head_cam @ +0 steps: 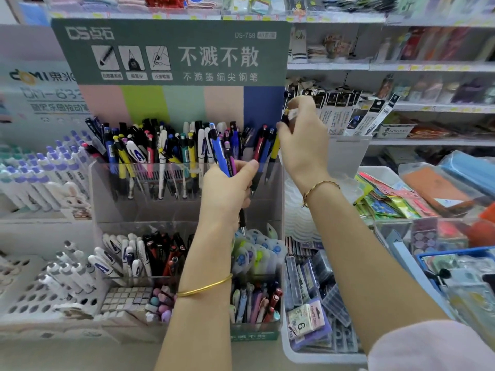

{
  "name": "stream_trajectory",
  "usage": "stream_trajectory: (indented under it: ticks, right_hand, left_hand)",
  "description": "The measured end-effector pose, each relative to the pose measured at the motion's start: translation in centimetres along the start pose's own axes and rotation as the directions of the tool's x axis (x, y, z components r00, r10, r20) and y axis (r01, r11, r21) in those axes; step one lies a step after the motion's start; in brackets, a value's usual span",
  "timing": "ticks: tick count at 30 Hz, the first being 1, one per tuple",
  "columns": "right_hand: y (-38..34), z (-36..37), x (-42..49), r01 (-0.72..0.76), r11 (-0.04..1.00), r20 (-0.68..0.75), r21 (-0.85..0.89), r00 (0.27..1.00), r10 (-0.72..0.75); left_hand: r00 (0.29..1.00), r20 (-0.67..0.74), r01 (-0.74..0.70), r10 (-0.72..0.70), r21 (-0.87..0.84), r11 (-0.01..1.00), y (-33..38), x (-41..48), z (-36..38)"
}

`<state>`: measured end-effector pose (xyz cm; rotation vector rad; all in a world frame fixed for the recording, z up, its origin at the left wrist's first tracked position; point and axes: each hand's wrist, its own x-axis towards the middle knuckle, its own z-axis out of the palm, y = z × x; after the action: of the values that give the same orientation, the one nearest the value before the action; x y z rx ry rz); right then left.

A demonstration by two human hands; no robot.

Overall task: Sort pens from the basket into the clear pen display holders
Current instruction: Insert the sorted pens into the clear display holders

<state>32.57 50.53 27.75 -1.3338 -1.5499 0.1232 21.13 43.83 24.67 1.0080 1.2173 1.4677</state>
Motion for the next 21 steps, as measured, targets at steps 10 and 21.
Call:
stream_trajectory:
  ticks: [10, 21]
  right_hand:
    - [1.4, 0.7, 0.0, -0.105, 0.943, 0.112, -0.315, 0.983, 0.147]
    - [-0.8, -1.3, -1.5, -0.197, 0.947, 0.478, 0.252, 0.877, 0.055]
  left_hand:
    - [0.985, 0.152, 0.108, -0.084, -0.156, 0.982, 0.5, -0.1, 0.4]
    - [0.973, 0.227, 0.042, -0.034, -0.028, 0.999, 0.5, 0.0, 0.6]
